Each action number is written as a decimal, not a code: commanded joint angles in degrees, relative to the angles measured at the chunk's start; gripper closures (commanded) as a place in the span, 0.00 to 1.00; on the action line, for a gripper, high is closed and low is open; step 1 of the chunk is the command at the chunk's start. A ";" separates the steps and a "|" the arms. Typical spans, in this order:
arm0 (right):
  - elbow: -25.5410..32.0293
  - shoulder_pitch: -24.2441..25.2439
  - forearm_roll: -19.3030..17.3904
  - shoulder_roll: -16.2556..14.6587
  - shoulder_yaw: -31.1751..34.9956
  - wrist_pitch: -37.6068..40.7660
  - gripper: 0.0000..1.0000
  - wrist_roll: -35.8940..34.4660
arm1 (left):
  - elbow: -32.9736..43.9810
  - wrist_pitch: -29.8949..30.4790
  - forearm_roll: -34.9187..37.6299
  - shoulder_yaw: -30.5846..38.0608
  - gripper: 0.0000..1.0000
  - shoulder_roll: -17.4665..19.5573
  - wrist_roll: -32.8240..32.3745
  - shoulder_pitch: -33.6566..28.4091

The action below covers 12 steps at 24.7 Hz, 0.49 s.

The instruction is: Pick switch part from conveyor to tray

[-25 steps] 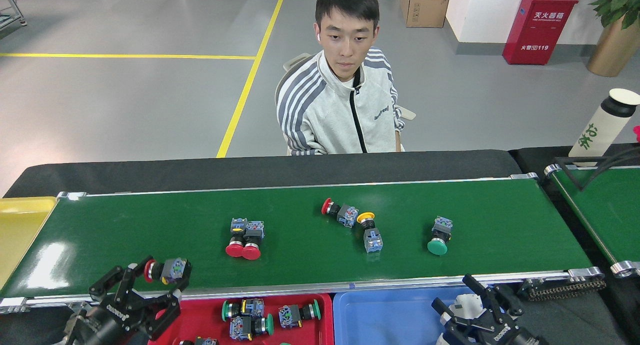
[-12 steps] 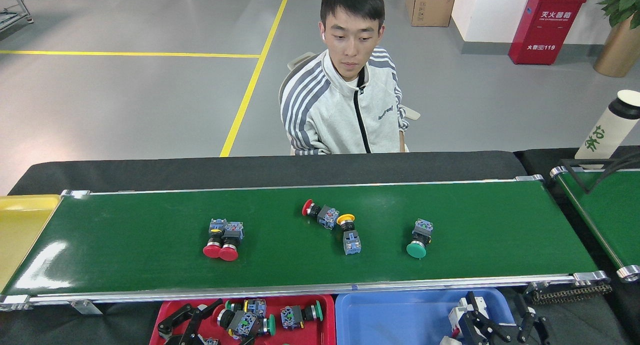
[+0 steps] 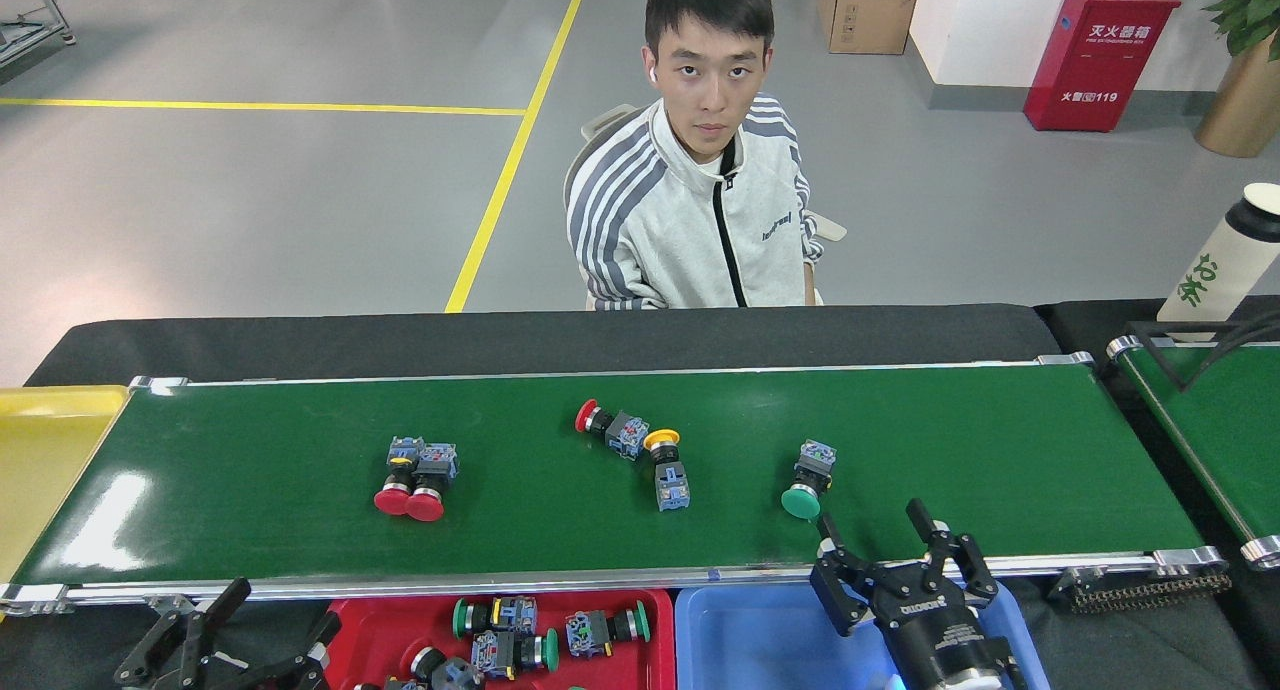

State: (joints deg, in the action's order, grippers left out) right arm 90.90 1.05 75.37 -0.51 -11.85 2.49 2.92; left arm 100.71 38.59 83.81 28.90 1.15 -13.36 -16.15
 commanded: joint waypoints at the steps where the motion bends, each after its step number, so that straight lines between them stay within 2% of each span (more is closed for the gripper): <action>1: -1.52 -1.84 2.76 2.53 -0.28 -0.20 0.02 1.74 | 0.89 -4.05 0.48 -0.86 0.00 -0.27 0.00 0.07; 4: -5.56 -4.65 6.90 6.22 -0.54 -0.20 0.02 2.36 | 0.89 -6.07 0.75 -1.12 0.00 -0.45 -0.17 0.95; 7: -9.07 -6.93 9.62 9.03 -1.51 -0.73 0.02 2.71 | 0.10 -8.26 1.36 -2.44 0.00 -0.01 -1.14 5.25; 10: -12.94 -10.36 9.80 9.30 -4.50 -5.21 0.02 3.15 | -5.52 -11.43 7.07 -4.46 0.00 0.08 -1.05 10.88; 12: -17.78 -13.61 9.44 9.47 -6.69 -8.73 0.02 3.41 | -10.36 -12.22 9.36 -5.60 0.00 0.08 -0.88 15.01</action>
State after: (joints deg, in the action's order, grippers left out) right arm 74.06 -10.96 84.94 8.50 -17.82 -3.50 6.07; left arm 91.32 27.76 92.35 23.70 0.65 -14.49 -2.60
